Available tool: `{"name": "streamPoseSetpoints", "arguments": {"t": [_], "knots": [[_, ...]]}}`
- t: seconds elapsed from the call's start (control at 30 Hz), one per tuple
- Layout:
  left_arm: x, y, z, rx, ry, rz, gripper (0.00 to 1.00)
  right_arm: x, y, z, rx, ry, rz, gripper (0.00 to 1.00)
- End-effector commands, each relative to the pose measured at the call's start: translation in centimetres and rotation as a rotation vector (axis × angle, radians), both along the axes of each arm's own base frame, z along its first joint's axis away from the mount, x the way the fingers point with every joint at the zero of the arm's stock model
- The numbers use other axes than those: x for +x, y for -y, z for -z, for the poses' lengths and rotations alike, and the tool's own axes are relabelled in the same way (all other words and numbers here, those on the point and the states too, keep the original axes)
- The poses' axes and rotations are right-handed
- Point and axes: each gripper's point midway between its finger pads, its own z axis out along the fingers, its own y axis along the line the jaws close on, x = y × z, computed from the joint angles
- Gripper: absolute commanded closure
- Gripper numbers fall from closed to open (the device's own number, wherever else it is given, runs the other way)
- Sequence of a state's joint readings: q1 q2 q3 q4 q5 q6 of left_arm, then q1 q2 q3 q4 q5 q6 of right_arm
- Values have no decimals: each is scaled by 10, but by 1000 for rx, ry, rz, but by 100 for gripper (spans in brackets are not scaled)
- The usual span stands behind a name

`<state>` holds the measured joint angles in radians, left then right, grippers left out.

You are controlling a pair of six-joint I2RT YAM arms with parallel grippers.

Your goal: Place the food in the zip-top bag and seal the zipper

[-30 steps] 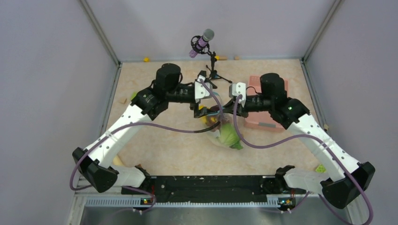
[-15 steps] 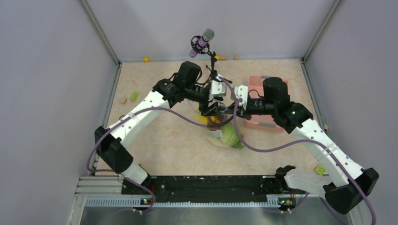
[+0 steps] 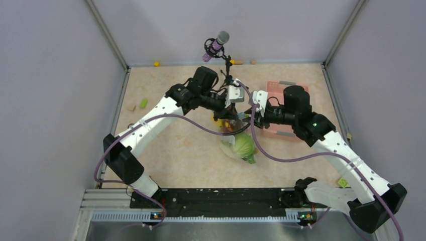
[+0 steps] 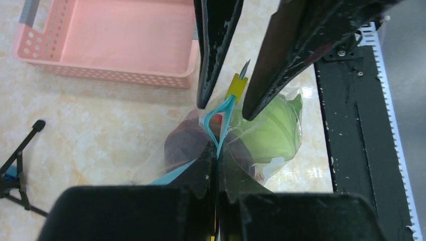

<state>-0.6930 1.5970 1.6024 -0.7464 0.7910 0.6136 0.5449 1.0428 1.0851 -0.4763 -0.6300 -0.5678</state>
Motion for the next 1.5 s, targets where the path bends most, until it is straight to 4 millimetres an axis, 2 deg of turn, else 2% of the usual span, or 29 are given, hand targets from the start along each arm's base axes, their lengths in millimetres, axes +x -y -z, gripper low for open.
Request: {"name": "streamPoseSetpoints", "arguments": {"t": [0.0,0.07,0.17,0.33,0.43,0.6,0.77,0.83,0.97,1.17,1.47], "knots": [[24,2,-25,-69,20,-183,100,16,8,-26,124,35,164,58],[36,0,-31,-94,26,-285,100,22,15,-29,186,12,257,47],[48,-3,-37,-114,32,-377,100,18,21,-23,259,-37,319,43],[54,-11,-45,-117,26,-474,100,2,20,-16,344,-62,292,43],[55,-15,-49,-110,47,-498,100,8,21,-13,380,-86,330,42],[56,-25,-62,-94,76,-560,100,29,18,-7,426,-194,382,42],[61,-39,-80,-89,112,-639,100,29,7,-12,468,-239,315,42],[58,-42,-86,-91,106,-645,100,24,2,-15,479,-249,269,42],[49,-40,-78,-73,75,-620,100,22,0,-16,514,-247,254,42],[48,-42,-62,-33,74,-623,100,28,0,-16,569,-278,284,42],[31,-34,-54,-25,79,-517,100,36,-1,-12,631,-333,274,47]]}}
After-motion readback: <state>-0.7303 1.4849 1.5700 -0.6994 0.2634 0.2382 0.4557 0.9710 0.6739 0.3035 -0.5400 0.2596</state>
